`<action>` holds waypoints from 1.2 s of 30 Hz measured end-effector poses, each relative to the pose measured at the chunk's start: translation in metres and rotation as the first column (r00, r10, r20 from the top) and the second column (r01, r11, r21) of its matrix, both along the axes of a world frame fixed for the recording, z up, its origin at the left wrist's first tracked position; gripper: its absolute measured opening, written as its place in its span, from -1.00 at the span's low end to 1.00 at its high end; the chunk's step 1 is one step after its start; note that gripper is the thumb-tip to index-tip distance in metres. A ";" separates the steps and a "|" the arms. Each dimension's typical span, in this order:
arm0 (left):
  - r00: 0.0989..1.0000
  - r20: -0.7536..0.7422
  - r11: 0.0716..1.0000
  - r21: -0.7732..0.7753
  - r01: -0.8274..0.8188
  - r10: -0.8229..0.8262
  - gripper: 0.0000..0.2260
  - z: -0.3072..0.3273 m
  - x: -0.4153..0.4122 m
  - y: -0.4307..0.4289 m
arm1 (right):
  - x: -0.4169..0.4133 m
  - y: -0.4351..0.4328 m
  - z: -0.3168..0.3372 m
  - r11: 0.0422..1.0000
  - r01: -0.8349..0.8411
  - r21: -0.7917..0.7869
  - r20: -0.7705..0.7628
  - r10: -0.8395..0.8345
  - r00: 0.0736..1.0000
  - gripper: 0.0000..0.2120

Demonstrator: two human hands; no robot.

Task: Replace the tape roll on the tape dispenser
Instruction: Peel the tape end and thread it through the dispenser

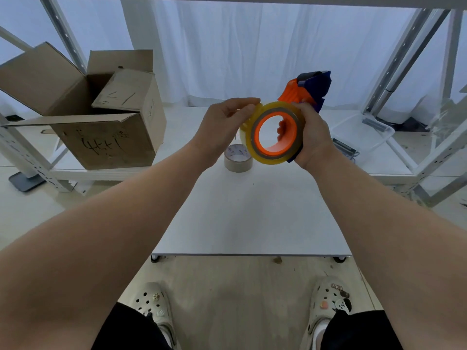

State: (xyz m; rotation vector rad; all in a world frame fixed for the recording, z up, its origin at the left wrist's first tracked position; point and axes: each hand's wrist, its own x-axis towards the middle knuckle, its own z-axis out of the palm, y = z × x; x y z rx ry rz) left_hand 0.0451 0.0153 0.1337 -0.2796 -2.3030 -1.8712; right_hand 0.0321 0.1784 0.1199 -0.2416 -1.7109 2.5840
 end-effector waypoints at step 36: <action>0.999 -0.016 0.805 -0.592 -0.048 0.048 -0.47 -0.010 0.004 -0.012 | -0.004 -0.004 -0.002 0.675 0.127 0.727 -0.093 -0.086 0.992 -0.79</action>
